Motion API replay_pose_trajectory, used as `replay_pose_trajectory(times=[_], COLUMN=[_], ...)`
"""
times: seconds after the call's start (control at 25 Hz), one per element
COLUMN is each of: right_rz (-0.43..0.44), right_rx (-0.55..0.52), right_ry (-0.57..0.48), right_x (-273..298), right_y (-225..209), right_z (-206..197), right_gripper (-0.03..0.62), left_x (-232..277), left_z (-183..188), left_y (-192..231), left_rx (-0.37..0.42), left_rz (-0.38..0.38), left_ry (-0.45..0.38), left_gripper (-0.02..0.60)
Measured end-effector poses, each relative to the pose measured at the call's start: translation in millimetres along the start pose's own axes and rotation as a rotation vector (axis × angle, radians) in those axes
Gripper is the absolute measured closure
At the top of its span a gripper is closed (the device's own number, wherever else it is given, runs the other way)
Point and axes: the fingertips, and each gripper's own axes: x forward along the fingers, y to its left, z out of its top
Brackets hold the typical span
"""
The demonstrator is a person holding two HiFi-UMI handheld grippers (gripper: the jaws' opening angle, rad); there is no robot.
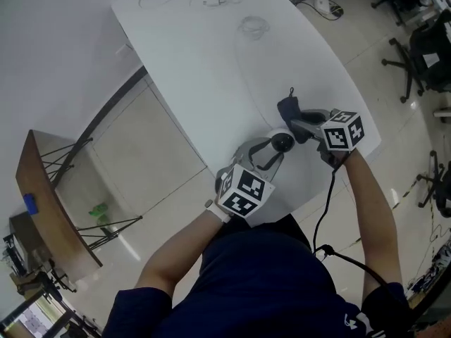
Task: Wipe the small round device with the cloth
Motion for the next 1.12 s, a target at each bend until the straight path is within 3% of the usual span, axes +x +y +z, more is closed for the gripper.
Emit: replay_pose_trajectory(times=[0.32, 0.48, 0.84, 1.12], right_rz=[-0.166, -0.169, -0.246, -0.322], right_rx=[0.250, 0.283, 0.183, -0.079], right_ry=[-0.425, -0.549, -0.570, -0.500], right_x=[-67, -77, -68, -58], right_y=[14, 42, 69, 81], right_z=[6, 4, -14, -43], right_gripper=[0.503, 0.503, 0.503, 0.503], left_x=[11, 17, 19, 15], left_z=[8, -1, -7, -1], left_y=[1, -3, -5, -4], left_rx=[0.060, 0.115, 0.121, 0.021], left_rz=[-0.030, -0.039, -0.028, -0.059], left_ry=[0.016, 0.054, 0.060, 0.011], left_gripper=[0.428, 0.428, 0.428, 0.410])
